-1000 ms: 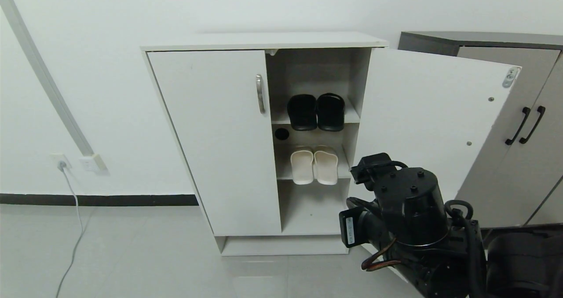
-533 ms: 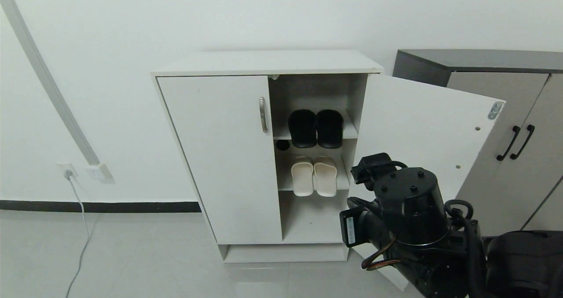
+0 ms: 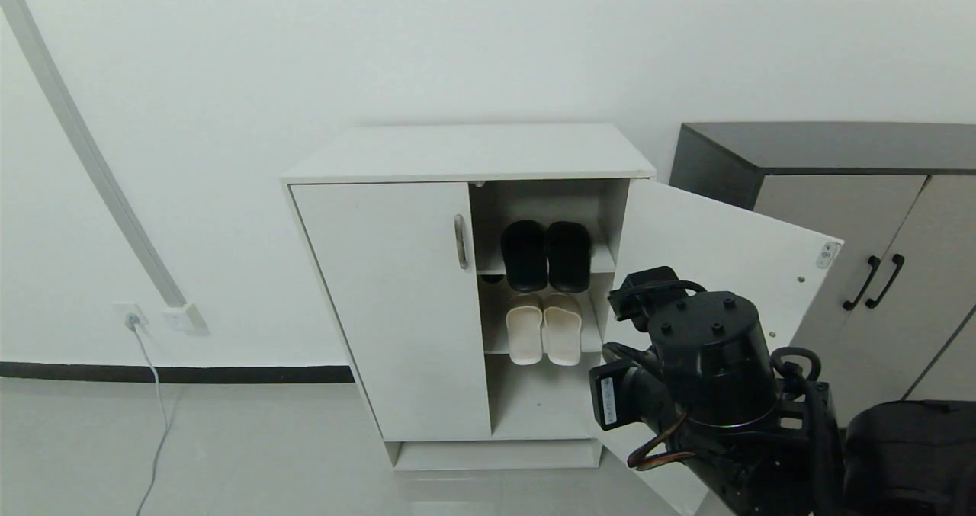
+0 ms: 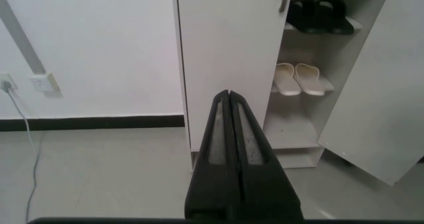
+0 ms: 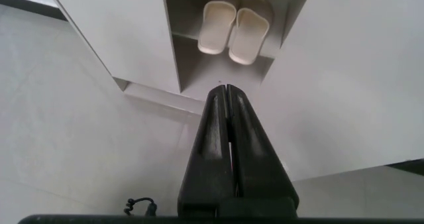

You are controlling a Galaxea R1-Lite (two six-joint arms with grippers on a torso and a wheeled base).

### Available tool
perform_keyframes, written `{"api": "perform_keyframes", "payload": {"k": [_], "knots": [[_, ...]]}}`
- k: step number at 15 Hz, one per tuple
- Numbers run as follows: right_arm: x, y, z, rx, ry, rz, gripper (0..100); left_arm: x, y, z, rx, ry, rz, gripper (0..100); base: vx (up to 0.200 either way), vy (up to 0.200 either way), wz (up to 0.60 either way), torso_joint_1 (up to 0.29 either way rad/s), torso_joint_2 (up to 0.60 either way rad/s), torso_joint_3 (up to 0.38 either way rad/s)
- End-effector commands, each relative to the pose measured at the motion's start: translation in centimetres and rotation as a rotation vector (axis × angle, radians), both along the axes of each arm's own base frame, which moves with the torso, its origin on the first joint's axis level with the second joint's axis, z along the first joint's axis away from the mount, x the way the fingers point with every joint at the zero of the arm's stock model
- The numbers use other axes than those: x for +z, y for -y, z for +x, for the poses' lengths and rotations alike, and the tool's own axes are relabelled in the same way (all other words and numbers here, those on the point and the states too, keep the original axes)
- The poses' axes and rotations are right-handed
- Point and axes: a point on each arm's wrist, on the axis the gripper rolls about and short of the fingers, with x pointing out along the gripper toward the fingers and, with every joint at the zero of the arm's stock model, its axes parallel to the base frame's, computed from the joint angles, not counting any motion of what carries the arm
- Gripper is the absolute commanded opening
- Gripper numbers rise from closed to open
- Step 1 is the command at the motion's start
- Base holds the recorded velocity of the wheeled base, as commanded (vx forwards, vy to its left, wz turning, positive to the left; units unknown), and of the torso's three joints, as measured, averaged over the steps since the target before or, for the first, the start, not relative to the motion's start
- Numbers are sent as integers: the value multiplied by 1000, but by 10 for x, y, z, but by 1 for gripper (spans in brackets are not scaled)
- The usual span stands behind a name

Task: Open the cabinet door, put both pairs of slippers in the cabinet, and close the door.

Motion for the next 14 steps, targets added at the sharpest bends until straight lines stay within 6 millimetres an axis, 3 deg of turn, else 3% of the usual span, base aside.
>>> {"api": "perform_keyframes", "payload": {"k": [1, 14], "knots": [[0, 0, 0, 0, 0, 1, 0, 0, 0, 0, 1, -2, 0, 0, 0, 0, 0, 168, -486, -315], [0, 2, 0, 0, 3, -12, 0, 0, 0, 0, 1, -2, 0, 0, 0, 0, 0, 211, -527, -321]]}}
